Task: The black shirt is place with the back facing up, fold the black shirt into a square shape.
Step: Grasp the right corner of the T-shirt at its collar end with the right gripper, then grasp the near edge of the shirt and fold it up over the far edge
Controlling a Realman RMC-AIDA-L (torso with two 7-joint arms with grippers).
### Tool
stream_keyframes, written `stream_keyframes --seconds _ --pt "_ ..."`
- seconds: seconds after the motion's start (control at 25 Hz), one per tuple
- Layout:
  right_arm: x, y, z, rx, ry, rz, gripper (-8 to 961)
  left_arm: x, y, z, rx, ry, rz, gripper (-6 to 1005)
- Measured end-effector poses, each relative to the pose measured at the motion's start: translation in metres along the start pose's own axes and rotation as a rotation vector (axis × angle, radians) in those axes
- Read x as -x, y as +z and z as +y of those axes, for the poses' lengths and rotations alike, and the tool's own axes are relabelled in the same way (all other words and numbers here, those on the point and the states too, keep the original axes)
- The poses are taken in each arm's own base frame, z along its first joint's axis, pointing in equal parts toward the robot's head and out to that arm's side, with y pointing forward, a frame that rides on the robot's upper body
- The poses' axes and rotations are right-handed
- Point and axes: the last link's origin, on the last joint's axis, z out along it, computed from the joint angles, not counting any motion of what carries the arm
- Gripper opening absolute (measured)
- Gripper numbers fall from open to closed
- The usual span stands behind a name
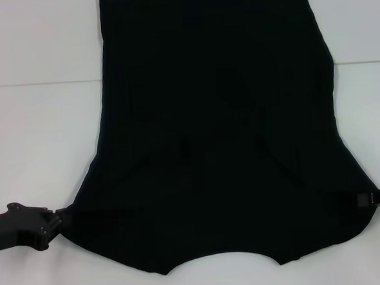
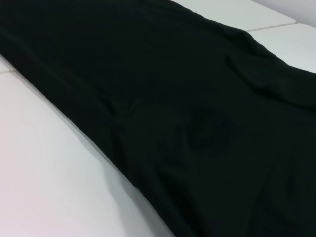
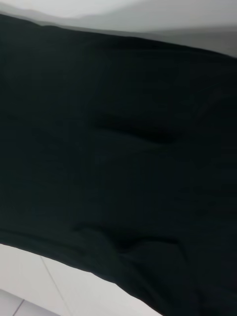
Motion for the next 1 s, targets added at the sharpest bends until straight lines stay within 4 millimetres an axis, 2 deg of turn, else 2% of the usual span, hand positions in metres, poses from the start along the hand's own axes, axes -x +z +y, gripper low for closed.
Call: stream_keyframes --seconds 0.24,0.6,0.76,1.0 --pt "-0.004 -0.002 -0.002 0.006 -0.003 -0.024 36 0.001 0.001 0.001 0.003 -0.013 0.0 26" --pt "-0.026 -0.017 -0.006 0.081 0.006 -0.082 24 0.0 -0.007 0.007 0.042 -0.099 0.015 27" --pt "-0.044 -0.029 -0.007 0.14 0.0 -0.125 25 0.0 -0.017 0.01 0.067 -0.155 0.045 31" --pt "-0.072 -0.048 -0.01 0.19 -0.007 -0.155 25 0.011 -0.038 0.017 0.123 -0.2 0.066 38"
